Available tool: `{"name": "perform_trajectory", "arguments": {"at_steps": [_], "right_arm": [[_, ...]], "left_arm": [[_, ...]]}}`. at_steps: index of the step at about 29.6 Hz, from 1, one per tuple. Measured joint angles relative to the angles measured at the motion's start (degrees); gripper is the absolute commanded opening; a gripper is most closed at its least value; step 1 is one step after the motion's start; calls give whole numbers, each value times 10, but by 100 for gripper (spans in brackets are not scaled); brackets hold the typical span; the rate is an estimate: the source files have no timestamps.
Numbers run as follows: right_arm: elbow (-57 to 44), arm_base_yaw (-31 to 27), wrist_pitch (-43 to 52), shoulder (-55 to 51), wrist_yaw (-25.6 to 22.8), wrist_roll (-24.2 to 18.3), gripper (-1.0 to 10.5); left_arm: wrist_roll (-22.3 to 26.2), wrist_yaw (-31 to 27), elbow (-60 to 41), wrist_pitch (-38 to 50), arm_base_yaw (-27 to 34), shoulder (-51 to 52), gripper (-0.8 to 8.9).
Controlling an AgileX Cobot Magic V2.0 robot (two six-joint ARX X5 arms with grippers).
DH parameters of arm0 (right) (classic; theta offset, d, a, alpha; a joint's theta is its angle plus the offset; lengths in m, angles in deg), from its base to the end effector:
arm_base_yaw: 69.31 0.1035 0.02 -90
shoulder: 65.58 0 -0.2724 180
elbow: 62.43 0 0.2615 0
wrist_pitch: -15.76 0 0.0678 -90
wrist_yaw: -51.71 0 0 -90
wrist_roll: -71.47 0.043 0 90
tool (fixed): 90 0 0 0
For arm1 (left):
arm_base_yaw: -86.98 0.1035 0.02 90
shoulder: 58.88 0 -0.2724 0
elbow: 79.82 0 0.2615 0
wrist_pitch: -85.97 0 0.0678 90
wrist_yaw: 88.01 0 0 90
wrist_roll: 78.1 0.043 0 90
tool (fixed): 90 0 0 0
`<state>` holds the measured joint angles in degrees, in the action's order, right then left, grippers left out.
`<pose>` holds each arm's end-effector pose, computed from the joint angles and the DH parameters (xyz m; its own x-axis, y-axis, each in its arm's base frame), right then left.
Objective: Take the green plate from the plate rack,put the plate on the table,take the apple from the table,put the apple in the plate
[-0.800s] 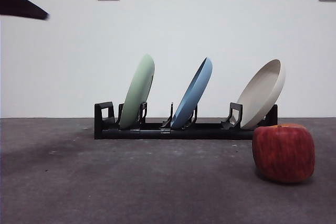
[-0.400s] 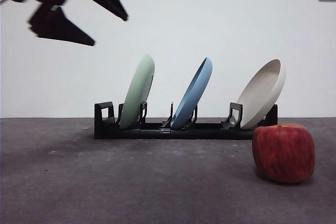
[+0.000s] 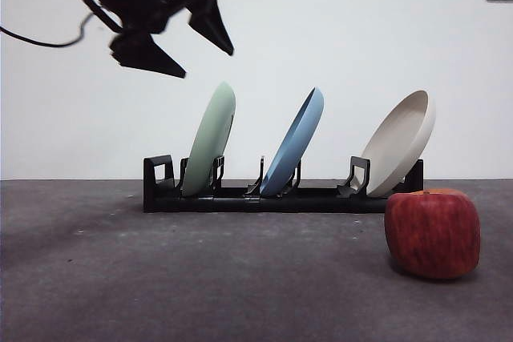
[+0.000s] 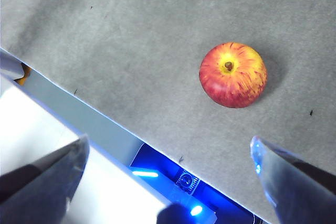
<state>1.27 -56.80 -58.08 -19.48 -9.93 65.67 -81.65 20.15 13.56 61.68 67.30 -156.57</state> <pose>0.1314 0.0501 0.2910 0.3745 0.5697 -0.7316 -0.5280 0.7796 0.3367 0.3840 -0.1516 0.3018 0.6806 -0.5744 -0.4548 0.5486 0.8110 -0.2033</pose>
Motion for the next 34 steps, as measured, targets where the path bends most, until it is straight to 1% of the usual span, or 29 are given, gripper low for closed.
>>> {"name": "perform_trajectory", "arguments": {"at_steps": [6,11,12,14,15,18,21,22,27,29,30,31,34], "right_arm": [[0,0,0,0,0,0,692],[0,0,0,0,0,0,691],[0,0,0,0,0,0,691],[0,0,0,0,0,0,691],[0,0,0,0,0,0,691],[0,0,0,0,0,0,691],[0,0,0,0,0,0,690],[0,0,0,0,0,0,690],[0,0,0,0,0,0,690],[0,0,0,0,0,0,690],[0,0,0,0,0,0,690],[0,0,0,0,0,0,690],[0,0,0,0,0,0,690]], "left_arm": [[1,0,61,0,0,-80,561],[0,0,65,13,0,-110,556],[0,0,65,14,0,-112,526],[0,1,65,13,0,-115,404],[0,1,65,12,0,-115,372],[0,2,65,12,-2,-115,362],[0,9,65,10,-4,-115,213],[0,17,65,9,-4,-115,185],[0,29,65,1,-4,-115,179],[0,29,65,-4,-4,-116,49],[0,30,65,-6,-4,-116,4],[0,30,65,-8,-4,-116,-9],[-1,30,65,-7,-4,-116,-9]]}}
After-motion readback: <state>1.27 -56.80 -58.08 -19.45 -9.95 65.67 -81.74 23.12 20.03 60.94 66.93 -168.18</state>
